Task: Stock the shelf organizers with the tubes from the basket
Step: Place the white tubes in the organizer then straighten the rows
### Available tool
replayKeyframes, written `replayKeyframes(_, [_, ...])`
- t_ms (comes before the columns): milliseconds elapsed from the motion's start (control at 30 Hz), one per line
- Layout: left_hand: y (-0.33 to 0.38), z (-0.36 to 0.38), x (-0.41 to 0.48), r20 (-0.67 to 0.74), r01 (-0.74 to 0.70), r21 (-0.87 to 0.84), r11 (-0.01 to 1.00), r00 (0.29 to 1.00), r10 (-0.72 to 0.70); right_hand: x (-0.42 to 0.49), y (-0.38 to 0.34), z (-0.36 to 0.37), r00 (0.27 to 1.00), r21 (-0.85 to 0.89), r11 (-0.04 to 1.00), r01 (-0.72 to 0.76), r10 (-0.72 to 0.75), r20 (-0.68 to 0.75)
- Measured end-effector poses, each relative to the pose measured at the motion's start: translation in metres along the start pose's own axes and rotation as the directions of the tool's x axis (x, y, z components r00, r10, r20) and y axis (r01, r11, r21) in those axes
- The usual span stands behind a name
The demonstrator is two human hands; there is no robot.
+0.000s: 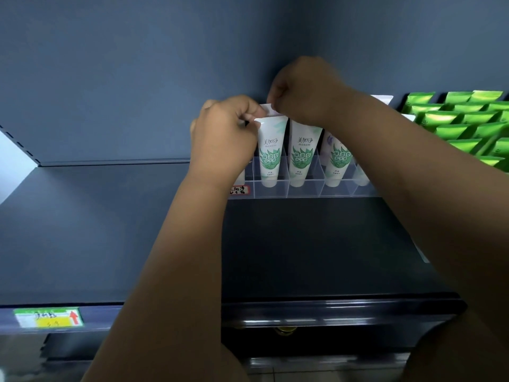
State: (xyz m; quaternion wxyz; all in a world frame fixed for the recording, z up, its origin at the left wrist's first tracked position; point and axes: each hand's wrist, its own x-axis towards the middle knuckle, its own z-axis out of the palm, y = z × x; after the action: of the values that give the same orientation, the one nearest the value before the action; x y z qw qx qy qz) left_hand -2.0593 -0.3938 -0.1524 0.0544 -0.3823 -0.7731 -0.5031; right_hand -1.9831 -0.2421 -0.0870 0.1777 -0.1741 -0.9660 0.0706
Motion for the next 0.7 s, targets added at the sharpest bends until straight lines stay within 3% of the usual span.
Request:
replayKeyframes(367, [0.0,-0.001,0.002,-0.011,-0.108,0.006,0.994,0.994,0.108,-0.016,-0.007,-0.012,0.997,0.076,0.996,0.052,-0.048,-0.052])
replayKeyframes(533, [-0.005,0.003,0.004,-0.019,-0.123,-0.013,0.992,0.992,0.123,-0.02,-0.003,-0.013,0.996,-0.08,0.993,0.088,-0.087,0.016])
replayKeyframes(700, [-0.007,0.003,0.003,-0.017,-0.132,0.006,0.991,0.991,0.132,-0.025,-0.001,-0.012,0.996,-0.067,0.994,0.087,-0.086,0.009])
